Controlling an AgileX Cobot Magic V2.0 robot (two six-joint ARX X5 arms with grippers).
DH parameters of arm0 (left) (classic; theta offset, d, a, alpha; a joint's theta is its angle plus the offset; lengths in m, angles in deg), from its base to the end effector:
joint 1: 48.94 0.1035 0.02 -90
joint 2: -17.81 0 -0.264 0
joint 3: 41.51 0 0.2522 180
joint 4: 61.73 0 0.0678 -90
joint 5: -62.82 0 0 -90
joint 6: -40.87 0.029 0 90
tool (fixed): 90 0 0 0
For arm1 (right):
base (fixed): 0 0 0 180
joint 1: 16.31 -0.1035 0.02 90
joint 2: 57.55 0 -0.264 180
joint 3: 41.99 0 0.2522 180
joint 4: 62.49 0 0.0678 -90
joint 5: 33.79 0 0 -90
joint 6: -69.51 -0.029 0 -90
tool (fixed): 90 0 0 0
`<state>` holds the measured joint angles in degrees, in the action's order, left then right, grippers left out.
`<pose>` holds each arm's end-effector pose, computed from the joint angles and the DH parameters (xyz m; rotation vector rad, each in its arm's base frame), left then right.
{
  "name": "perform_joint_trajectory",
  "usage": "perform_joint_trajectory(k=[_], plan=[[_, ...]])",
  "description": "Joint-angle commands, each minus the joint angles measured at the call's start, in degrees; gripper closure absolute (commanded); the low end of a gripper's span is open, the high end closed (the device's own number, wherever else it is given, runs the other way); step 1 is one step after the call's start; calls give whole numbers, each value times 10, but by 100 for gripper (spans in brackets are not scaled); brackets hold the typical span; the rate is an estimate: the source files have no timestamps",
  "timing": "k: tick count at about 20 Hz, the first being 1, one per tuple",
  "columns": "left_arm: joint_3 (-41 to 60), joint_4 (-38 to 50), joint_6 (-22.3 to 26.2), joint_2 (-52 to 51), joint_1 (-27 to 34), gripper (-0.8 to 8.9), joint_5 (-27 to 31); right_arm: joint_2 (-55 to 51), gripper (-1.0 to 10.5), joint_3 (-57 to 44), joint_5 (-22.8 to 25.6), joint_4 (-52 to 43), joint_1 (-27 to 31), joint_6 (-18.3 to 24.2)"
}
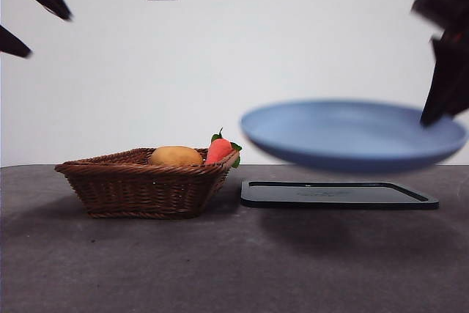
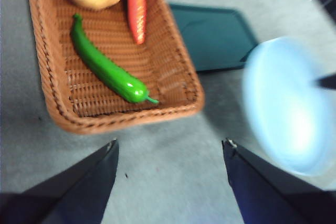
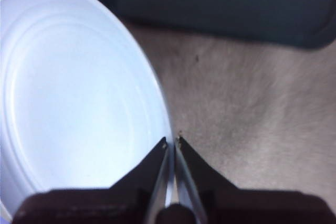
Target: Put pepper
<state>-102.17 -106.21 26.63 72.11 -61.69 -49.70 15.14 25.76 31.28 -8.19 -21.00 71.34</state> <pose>0.1838 -0.0530 0.2874 -0.2891 0.7441 -0.5063 0.2390 0.0319 0.2530 0.1551 1.0203 0.4858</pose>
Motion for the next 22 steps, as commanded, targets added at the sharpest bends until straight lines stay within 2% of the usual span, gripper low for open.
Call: perform_joint_trajectory(k=[1, 6, 11, 15, 22], plan=[[-52, 17, -24, 81, -35, 466, 54, -55, 941, 10, -2, 2, 13, -16], [-207, -6, -25, 276, -85, 467, 131, -152, 941, 17, -3, 7, 29, -25], [-345, -96, -25, 436, -98, 467, 198, -177, 941, 17, -3, 7, 29, -29], [-367, -99, -40, 497, -98, 467, 223, -177, 941, 17, -3, 7, 29, -28], [-367, -71, -53, 559, -98, 467, 224, -177, 941, 17, -7, 7, 28, -28]])
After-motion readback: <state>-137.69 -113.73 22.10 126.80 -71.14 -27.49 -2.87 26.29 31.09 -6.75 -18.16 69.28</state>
